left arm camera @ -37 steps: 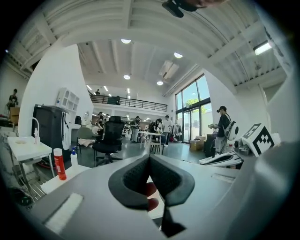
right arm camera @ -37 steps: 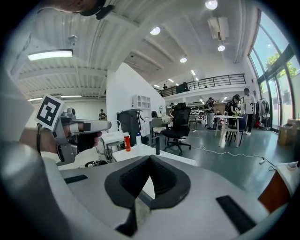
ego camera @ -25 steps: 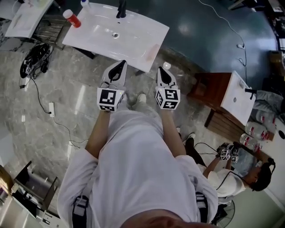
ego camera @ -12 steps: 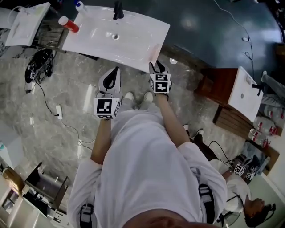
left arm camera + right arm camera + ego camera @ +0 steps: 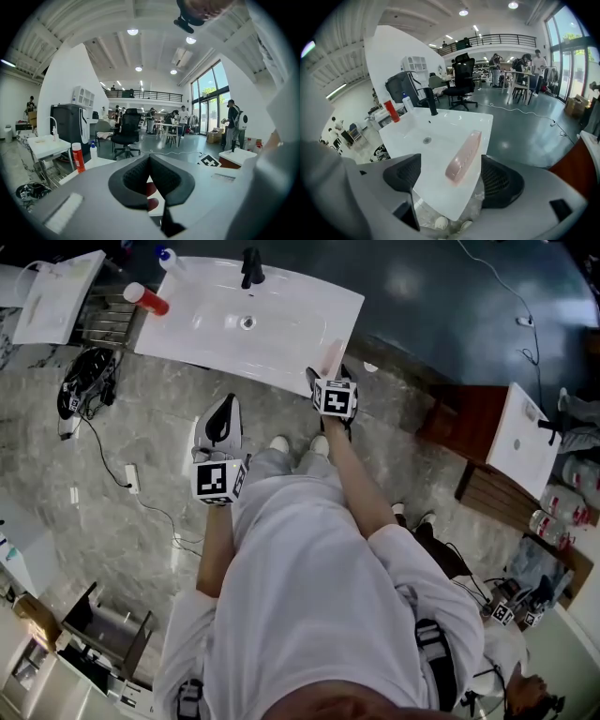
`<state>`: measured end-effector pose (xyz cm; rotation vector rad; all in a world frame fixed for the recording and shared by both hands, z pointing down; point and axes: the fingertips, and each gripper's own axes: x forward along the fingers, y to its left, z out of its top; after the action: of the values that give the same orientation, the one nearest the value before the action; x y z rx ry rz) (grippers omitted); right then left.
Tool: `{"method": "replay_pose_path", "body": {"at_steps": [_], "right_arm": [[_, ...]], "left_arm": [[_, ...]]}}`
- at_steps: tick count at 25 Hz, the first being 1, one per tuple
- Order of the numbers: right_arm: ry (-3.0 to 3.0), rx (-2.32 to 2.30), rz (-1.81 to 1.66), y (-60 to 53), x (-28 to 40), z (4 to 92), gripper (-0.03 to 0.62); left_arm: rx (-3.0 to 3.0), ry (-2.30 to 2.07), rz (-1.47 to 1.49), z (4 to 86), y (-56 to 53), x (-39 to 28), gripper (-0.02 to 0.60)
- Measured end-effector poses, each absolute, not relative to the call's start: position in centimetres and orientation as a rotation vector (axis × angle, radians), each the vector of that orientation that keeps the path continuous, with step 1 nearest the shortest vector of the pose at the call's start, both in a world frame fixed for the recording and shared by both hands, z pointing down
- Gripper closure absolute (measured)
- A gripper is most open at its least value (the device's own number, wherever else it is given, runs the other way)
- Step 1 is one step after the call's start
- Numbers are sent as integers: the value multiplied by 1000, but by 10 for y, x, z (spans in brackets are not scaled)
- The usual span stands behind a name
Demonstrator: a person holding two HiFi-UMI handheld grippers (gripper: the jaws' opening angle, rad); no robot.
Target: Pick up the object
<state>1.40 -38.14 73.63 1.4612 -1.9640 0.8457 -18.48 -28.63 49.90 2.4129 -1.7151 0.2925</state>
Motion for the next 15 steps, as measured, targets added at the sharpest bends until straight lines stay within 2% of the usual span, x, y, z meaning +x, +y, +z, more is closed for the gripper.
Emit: {"method": "replay_pose_path", "body": {"at_steps": [4, 8, 13, 15], "right_arm": [[-1934, 1464, 930, -390, 9, 752, 175], [-1906, 1487, 953, -396, 9, 760, 131], [-1867, 1478, 997, -397, 8, 773, 131], [-1853, 1474, 1005, -398, 8, 776, 165]], "left_arm": [[2418, -1711, 318, 502, -290, -187, 581], [2410, -1696, 335, 507, -288, -187, 581], [2388, -1710, 347, 510, -289, -194, 581], [2379, -1718, 351, 511, -290, -197, 581]]}}
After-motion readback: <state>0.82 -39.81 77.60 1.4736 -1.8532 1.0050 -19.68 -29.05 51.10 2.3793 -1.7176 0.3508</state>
